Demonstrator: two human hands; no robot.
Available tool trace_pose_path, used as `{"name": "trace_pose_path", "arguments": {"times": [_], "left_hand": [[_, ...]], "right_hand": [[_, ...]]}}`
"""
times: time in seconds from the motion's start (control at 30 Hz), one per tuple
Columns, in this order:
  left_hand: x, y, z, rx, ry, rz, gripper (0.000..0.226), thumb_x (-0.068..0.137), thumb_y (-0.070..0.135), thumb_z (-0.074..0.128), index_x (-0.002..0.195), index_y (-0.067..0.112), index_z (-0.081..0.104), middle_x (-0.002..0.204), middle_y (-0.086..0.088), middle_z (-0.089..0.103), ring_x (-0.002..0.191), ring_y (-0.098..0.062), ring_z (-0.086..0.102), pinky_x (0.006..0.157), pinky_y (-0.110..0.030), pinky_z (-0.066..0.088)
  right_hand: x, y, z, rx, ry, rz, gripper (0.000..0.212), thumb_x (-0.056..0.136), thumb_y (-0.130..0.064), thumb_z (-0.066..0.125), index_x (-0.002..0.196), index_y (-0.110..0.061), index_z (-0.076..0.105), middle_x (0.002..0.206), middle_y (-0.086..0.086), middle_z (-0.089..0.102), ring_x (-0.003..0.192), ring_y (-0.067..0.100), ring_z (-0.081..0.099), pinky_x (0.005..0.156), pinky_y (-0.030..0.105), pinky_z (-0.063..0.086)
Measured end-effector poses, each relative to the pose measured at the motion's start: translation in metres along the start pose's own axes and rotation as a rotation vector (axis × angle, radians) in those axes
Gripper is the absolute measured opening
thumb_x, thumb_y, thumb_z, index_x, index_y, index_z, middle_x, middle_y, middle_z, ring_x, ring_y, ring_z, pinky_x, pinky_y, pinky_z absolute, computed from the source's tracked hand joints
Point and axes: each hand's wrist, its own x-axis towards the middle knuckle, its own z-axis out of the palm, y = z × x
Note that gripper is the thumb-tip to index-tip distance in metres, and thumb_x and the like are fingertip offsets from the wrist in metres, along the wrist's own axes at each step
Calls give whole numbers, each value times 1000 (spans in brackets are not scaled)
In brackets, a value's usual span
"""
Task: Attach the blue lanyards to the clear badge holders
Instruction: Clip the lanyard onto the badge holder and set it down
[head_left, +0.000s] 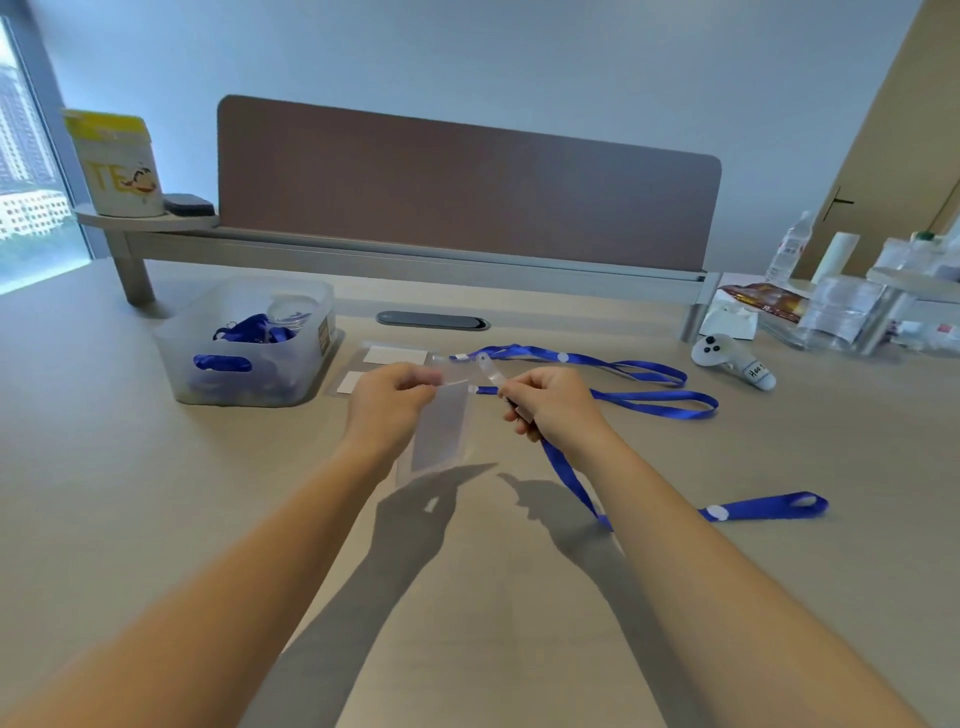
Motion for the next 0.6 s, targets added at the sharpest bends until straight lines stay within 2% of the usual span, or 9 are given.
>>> {"name": "trace_pose_path", "arguments": {"times": [0.07, 0.13, 0.23, 0.47, 0.6], "left_hand": [[-1, 2, -2, -62, 12, -36, 18, 87, 6, 52, 100, 4, 65, 101, -8, 61, 104, -28, 56, 93, -44, 49], [-2, 4, -4, -95, 21, -58, 18, 87, 7, 51, 99, 3, 64, 102, -11, 60, 102, -28, 56, 89, -40, 49], [-4, 7, -6, -127, 15, -66, 18, 89, 6, 48, 101, 2, 61, 103, -12, 58, 103, -29, 55, 93, -42, 50], [-9, 6, -10, -85, -35, 35, 28, 89, 6, 47, 114, 4, 59, 116, -13, 61, 109, -28, 55, 96, -46, 48], [-12, 5, -10, 24, -5, 176, 29, 88, 6, 49, 115, 2, 58, 105, -2, 58, 98, -18, 52, 88, -31, 45]], "right_hand": [[-4, -10, 6, 26, -32, 14, 20, 91, -15, 51, 83, -2, 64, 60, 3, 54, 48, 9, 46, 44, 15, 39], [-7, -17, 12, 37, -69, 20, 21, 91, -15, 51, 75, -6, 62, 59, 3, 54, 48, 9, 47, 44, 15, 40], [-11, -23, 18, 31, -99, 28, 24, 91, -16, 51, 68, -10, 58, 58, 3, 53, 47, 9, 46, 44, 16, 41], [-16, -31, 21, 68, -119, 53, 24, 90, -14, 49, 68, -9, 56, 57, 3, 50, 45, 9, 42, 37, 13, 38], [-18, -35, 22, 97, -128, 93, 24, 90, -13, 49, 67, -8, 55, 56, 3, 48, 45, 9, 39, 40, 15, 36]]}}
